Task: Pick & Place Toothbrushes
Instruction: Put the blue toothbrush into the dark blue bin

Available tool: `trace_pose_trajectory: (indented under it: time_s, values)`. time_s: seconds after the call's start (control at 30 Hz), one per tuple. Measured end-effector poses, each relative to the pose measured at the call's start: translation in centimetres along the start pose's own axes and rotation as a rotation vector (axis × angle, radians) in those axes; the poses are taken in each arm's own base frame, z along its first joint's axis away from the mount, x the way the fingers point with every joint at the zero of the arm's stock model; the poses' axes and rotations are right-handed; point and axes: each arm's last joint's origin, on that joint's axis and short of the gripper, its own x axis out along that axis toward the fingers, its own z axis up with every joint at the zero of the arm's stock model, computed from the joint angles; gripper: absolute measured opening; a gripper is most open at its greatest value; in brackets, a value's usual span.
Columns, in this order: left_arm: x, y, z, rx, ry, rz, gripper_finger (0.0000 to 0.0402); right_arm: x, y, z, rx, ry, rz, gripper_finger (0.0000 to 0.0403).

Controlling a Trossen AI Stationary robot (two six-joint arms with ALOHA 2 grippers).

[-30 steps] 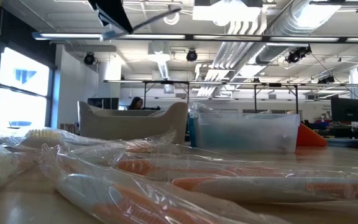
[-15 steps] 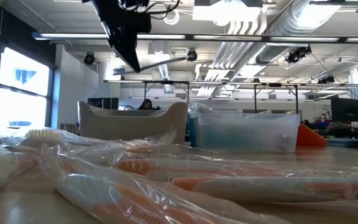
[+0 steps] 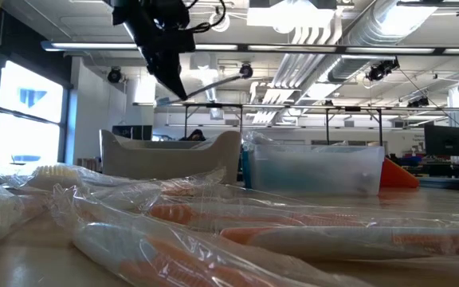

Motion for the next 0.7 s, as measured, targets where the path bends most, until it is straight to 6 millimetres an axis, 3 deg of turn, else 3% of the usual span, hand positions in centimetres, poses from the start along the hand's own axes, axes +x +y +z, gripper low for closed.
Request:
trace_pose_trajectory:
  time_s: [0.43, 0.7]
  values:
    - [4.7, 0.4, -0.7, 0.185, 0.098, -0.122, 0.0002, 1.8, -0.2, -0.5, 0.002, 0.050, -0.010, 0.0081]
    - [5.3, 0.5, -0.8, 0.323, 0.090, -0.143, 0.0002, 2.6, -0.3, -0.8, 0.007, 0.074, -0.016, 0.0081]
